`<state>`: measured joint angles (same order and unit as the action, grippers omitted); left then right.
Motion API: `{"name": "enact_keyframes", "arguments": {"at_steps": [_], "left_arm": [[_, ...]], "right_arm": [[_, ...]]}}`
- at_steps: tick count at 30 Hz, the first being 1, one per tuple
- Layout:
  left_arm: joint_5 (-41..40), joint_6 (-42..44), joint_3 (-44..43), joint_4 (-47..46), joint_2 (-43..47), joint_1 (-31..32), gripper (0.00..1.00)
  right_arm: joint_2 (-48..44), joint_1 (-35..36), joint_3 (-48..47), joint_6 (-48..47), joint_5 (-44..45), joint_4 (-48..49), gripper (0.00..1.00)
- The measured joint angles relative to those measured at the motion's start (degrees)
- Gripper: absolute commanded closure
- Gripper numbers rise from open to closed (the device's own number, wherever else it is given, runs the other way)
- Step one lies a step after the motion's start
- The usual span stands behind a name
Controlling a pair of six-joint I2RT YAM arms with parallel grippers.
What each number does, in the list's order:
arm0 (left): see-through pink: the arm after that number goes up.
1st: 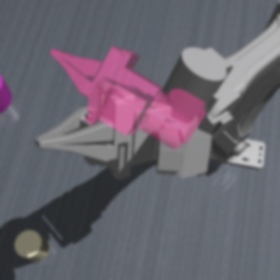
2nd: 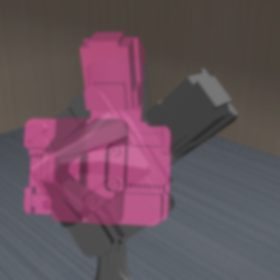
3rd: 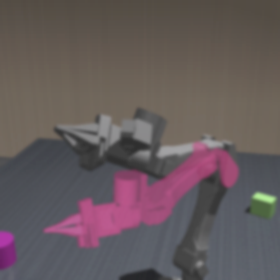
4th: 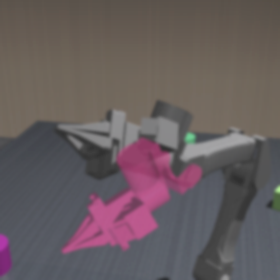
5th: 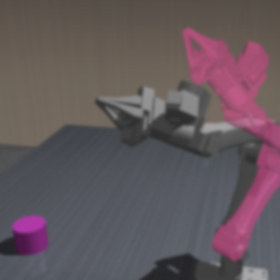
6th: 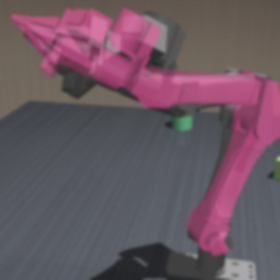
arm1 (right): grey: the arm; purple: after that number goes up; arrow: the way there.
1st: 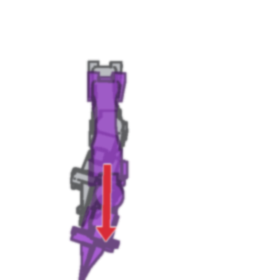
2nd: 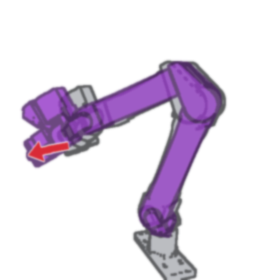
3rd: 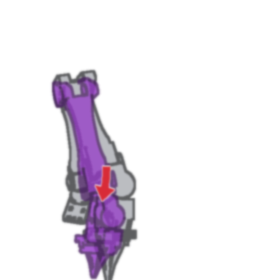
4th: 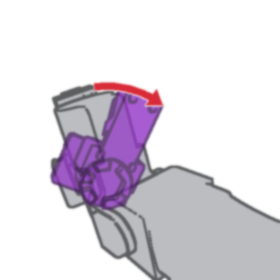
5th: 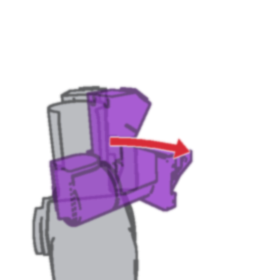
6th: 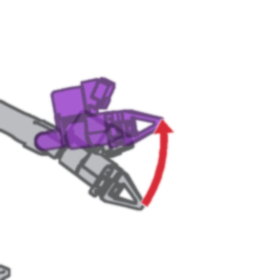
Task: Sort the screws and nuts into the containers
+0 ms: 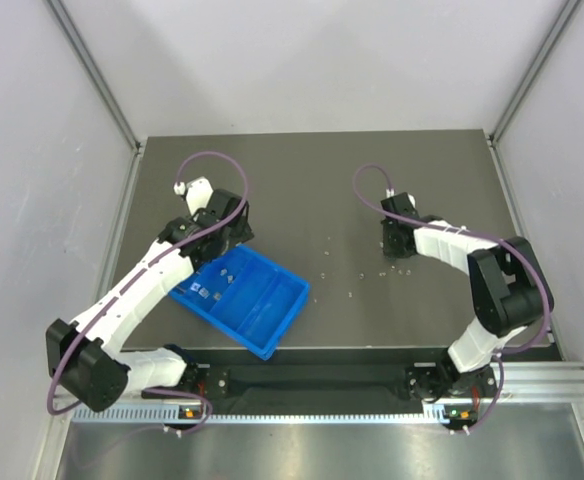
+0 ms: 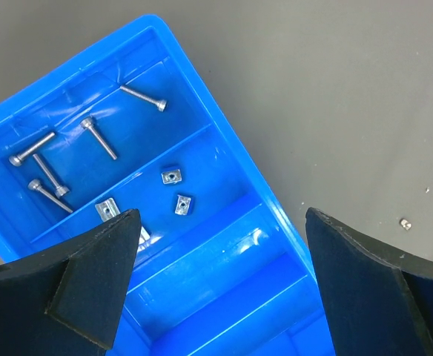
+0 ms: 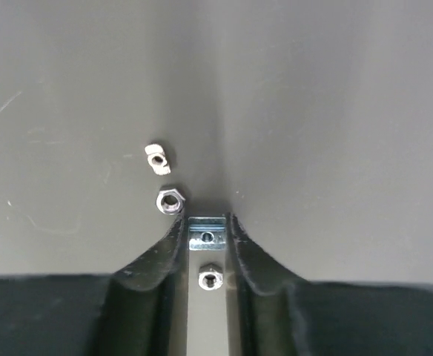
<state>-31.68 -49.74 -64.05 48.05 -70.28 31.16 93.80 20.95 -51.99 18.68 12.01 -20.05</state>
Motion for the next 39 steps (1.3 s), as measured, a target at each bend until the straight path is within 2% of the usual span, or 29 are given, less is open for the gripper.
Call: {"name": "enact_keyframes", "arguments": {"at_steps": [1, 2, 6, 10, 14, 19, 23, 27, 32, 39], "left_arm": [[0.00, 0.00, 0.00, -0.02, -0.13, 0.00, 0.03], [-0.02, 0.00, 0.00, 0.02, -0.24, 0.00, 0.03], [-0.07, -0.02, 0.00, 0.00, -0.24, 0.00, 0.02], [1.14, 0.22, 0.00, -0.13, -0.04, -2.03, 0.01], [6.93, 1.68, 0.00, -1.38, 0.24, -13.70, 0.01], [11.30, 2.54, 0.00, -1.33, 3.48, -26.10, 0.01], [14.08, 2.12, -0.02, -1.16, 8.90, -33.35, 0.01], [15.98, 2.75, -1.64, 0.35, 12.50, -36.00, 0.01], [16.81, 5.18, -5.09, 1.84, 13.25, -36.00, 0.01], [17.46, 10.21, -6.60, 4.09, 14.62, -36.00, 0.01]], "right_arm": [[0.15, 0.07, -0.33, 0.00, 0.15, -0.20, 0.96], [0.35, 0.13, -0.70, 0.24, 0.42, -0.59, 0.99], [0.22, 0.81, -1.07, 1.64, 1.84, -1.81, 1.00], [-1.01, 3.52, -3.19, 2.62, 2.99, -8.61, 1.00], [-2.99, 10.56, -12.37, 2.80, 4.07, -15.10, 1.00], [-2.40, 22.64, -32.13, 0.72, 4.68, -16.63, 1.00], [4.96, 30.75, -48.15, -2.29, 3.67, -14.80, 1.00], [17.14, 36.17, -60.08, -4.68, 1.44, -13.38, 0.95], [28.70, 40.44, -62.47, -6.25, -1.36, -12.96, 0.94], [33.59, 42.66, -62.47, -6.51, -4.48, -12.24, 0.94]]}}
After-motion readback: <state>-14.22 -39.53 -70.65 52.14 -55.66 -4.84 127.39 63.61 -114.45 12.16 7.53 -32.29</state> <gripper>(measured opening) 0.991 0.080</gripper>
